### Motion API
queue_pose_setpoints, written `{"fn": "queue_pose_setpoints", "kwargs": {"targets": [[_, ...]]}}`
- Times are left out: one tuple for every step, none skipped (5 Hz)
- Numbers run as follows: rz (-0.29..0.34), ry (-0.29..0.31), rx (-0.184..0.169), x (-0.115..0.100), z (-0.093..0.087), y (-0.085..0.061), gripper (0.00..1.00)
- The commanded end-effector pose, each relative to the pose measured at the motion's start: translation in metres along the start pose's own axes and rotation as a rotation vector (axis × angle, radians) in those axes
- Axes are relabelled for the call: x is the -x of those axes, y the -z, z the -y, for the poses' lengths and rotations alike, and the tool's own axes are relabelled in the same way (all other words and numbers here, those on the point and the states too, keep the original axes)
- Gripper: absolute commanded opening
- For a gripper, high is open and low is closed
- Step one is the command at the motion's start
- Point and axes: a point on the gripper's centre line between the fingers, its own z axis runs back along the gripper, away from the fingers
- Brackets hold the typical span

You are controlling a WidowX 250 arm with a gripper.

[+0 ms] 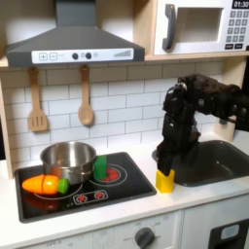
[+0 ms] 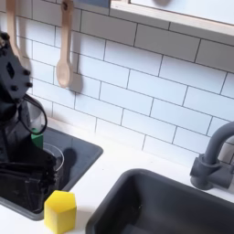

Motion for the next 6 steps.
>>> {"fn": "queue_pose_setpoints", "kwargs": {"targets": [[0.000, 0.000, 0.000, 0.000, 0.000, 0.000, 1.00], [-0.003, 0.000, 0.000, 0.001, 0.000, 0.000, 1.00], [-0.002, 0.000, 0.000, 0.000, 0.000, 0.000, 1.00], [0.053, -0.074, -0.018, -0.033, -0.001, 0.011, 1.00], [0.085, -0.123, -0.019, -0.055, -0.006, 0.018, 1.00], [0.115, -0.146, -0.012, -0.074, -0.007, 0.022, 1.00]]}}
